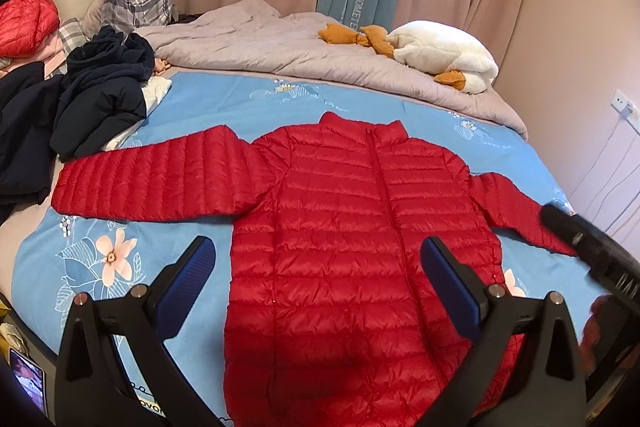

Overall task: Fold large clothes
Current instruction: 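Reach the right tool to the jacket's sleeve cuff and close on it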

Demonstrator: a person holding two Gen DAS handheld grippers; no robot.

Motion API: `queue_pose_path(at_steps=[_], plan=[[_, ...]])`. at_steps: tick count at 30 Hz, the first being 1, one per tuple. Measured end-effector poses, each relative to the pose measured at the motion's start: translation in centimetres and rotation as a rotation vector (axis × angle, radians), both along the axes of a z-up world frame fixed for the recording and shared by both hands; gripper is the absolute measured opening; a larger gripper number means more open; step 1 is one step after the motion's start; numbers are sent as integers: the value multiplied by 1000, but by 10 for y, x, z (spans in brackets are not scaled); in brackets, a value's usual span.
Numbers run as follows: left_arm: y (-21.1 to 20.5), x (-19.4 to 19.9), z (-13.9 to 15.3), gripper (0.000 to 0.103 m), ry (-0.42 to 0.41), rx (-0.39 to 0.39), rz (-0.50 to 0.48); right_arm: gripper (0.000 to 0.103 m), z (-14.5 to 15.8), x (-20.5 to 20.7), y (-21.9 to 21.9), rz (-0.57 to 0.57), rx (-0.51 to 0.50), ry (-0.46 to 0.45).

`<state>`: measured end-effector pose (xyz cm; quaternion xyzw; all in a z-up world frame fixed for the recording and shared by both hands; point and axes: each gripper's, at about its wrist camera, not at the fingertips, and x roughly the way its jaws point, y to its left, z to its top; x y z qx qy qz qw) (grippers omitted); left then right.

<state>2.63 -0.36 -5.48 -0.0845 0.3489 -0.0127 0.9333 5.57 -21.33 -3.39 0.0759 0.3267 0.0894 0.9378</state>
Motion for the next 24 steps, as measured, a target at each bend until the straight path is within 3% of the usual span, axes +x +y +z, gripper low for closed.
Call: queue_pose_path(at_steps=[13,20,24], plan=[[-14,30,-30,102,108,-6,-17,102,8,33,-126,-314,173,-20],[-41,44,-58,102,139,-44,-83,102,-35,43,-226,-617,267,50],[-58,51,-78,99,209,-43,-124,92,-74,40,-279,-784,318,130]])
